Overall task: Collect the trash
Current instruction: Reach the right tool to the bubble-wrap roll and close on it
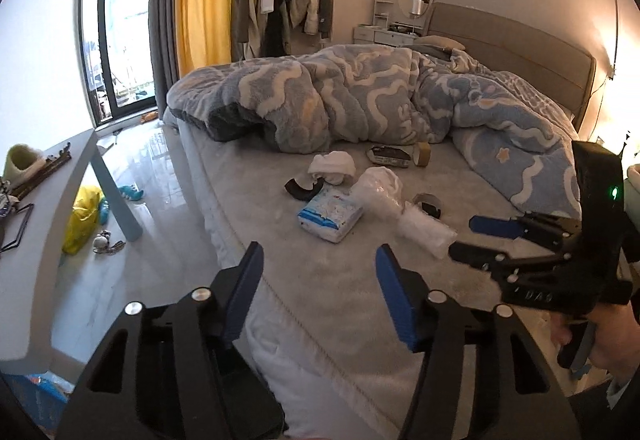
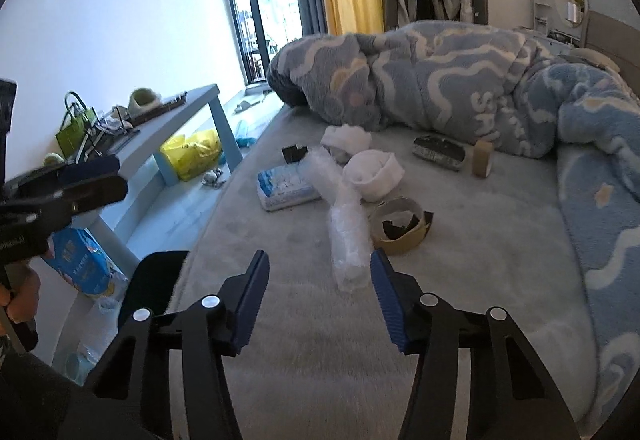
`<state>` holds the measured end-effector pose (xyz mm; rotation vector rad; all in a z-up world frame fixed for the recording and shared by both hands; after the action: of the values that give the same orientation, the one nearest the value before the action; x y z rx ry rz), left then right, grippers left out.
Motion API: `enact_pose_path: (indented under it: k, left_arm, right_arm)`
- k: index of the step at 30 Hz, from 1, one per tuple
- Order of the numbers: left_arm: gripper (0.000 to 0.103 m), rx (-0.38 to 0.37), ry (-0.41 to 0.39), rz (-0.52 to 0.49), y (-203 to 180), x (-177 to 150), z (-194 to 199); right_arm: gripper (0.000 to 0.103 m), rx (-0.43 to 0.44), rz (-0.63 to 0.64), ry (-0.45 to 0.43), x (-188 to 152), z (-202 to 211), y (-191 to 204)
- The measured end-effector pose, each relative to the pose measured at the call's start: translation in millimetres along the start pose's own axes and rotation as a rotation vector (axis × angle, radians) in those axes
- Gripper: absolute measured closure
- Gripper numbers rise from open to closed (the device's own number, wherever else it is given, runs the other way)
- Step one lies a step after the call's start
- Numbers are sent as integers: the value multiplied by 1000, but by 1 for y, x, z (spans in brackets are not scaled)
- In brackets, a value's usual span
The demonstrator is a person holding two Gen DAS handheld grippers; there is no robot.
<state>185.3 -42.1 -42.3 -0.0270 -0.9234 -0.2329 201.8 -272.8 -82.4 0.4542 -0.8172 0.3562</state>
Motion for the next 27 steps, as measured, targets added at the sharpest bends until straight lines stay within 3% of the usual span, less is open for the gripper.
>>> enact_pose_path:
  k: [4,11,25,27]
  left_arm:
    - [52,-25,32,36,5,-3,-16]
    - [58,-39,52,6,-6,0,-32]
    - [58,-92,100,46,-21,10,-60]
    - [58,-100,102,58,-22,12,-62]
  right_arm:
    - [52,-37,3,13,2,-15,-5]
    - [52,-64,-53,26,6,-27,-24]
    - [58,25,-145,66,10,-48,-40]
    - [63,24,-143,84,10,-53,-41]
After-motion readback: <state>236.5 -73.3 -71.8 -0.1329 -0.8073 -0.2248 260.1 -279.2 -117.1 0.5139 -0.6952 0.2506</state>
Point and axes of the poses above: each gripper's, at about its wrist camera, not at the fingertips, and z roughly against the way its jaws point, y to its left, x to its top, the point moved 1 cm from there along -z, roughly the way its jaws point, and after that the axes turned 12 degrees about x, right-handed, at the moved point
